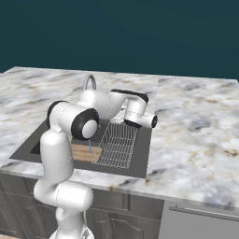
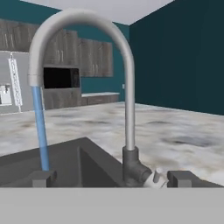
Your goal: Turn on the sink faucet with hot water and rinse the cutting board for ten seconds, then turn off the faucet. Push the cutting board to reach the water if necessary.
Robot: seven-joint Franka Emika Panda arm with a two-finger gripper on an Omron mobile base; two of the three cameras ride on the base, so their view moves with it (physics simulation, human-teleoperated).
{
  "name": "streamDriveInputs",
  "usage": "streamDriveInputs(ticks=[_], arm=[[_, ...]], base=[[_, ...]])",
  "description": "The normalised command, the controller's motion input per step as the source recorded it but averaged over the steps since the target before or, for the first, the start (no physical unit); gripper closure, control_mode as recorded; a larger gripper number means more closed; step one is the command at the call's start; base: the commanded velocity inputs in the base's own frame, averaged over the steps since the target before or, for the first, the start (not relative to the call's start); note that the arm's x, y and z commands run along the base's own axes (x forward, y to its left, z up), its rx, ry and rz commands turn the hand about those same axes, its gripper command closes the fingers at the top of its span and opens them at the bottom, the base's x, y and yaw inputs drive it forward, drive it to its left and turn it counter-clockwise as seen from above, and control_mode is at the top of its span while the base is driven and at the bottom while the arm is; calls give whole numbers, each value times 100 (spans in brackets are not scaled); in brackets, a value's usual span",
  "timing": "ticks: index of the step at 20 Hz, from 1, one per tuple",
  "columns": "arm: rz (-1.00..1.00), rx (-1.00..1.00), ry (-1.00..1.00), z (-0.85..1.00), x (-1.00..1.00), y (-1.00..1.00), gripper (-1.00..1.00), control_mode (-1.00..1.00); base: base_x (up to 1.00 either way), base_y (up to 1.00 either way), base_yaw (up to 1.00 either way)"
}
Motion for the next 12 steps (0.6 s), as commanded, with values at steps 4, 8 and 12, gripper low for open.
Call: streamDriveInputs(ticks=[4,8,12], arm=[[3,0,-10,-16,8,14,-100,-100],[10,0,-12,-14,0,13,-100,-100],[9,0,-6,-9,2,9,-100,-100]], base=[[0,0,0],[0,0,0],[0,0,0]])
